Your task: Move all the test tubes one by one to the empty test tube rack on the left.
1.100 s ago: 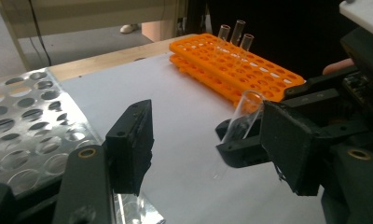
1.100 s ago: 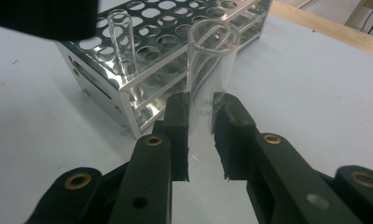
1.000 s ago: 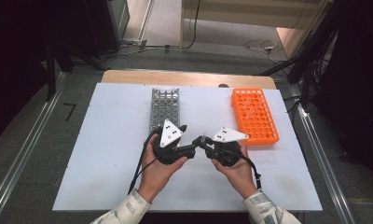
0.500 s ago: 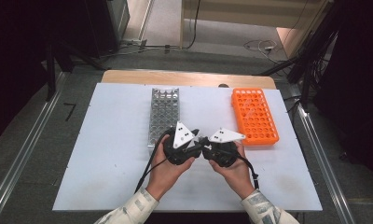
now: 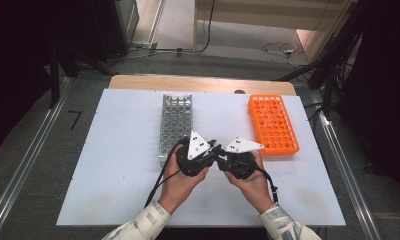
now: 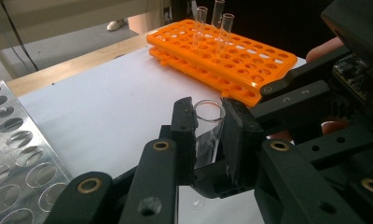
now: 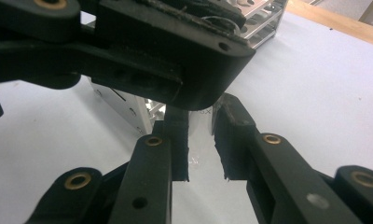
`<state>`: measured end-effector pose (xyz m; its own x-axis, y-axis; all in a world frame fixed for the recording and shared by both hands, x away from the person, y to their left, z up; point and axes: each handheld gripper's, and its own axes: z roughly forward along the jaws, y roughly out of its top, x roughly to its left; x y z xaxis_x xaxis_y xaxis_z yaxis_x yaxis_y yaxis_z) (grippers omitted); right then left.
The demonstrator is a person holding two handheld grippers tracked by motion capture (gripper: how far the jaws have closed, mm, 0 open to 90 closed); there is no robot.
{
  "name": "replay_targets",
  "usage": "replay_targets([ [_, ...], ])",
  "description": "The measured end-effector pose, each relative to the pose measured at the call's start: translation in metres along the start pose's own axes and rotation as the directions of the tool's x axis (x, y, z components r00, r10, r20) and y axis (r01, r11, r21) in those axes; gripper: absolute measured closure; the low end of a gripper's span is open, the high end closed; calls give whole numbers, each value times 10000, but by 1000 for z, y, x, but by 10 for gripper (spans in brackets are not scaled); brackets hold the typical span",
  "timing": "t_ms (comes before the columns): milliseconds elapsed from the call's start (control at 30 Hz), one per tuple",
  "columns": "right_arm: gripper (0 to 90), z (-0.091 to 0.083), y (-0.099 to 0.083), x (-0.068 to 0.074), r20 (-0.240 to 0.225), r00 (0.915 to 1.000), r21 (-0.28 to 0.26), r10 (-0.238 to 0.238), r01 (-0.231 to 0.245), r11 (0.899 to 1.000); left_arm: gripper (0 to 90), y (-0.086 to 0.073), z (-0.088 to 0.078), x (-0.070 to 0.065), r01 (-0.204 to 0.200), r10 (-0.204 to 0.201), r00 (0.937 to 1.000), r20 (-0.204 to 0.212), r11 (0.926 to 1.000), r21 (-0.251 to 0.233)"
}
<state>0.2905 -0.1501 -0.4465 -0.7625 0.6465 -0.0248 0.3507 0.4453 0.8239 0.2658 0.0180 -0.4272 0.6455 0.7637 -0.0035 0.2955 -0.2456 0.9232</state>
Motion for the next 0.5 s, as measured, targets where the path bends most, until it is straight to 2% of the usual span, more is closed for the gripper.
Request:
replay_targets([
  [267, 720, -1, 0, 0, 33, 10000, -12, 38, -38, 10000, 756, 1, 1, 0, 54, -55, 9999, 89, 10000, 16],
  [367, 630, -2, 0, -1, -9, 9999, -123, 169, -169, 9998, 756, 2, 1, 0, 164, -163, 9998, 104, 9999, -34],
  [500, 432, -5, 0, -1, -165, 9992, -372, 362, -368, 9986, 757, 5, 1, 3, 281, -281, 9996, 61, 9996, -99],
])
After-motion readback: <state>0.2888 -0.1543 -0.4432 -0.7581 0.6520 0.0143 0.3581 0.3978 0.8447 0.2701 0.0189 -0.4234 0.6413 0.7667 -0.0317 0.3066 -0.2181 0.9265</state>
